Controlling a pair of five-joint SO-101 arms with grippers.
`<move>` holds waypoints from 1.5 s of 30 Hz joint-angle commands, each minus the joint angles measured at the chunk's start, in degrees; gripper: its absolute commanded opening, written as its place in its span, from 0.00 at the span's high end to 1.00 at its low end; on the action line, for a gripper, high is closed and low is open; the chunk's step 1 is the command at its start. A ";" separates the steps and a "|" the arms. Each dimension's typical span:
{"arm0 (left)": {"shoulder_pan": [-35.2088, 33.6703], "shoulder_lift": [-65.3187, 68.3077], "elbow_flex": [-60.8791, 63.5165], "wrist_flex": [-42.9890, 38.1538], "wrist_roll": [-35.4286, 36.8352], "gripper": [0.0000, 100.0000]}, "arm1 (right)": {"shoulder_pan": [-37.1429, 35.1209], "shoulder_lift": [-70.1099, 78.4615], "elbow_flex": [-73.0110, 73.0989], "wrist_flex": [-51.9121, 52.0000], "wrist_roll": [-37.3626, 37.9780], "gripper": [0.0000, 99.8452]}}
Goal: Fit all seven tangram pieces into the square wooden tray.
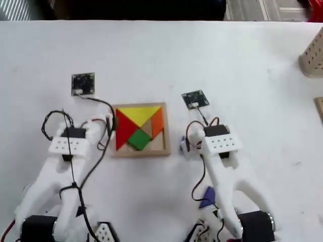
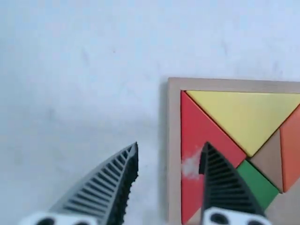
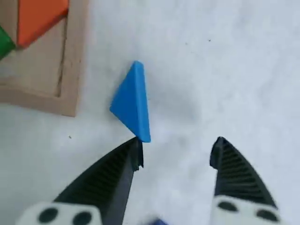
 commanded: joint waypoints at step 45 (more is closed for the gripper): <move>-0.40 -0.22 -0.26 -2.64 0.44 0.78 | -7.08 4.79 -0.70 -9.10 4.66 0.73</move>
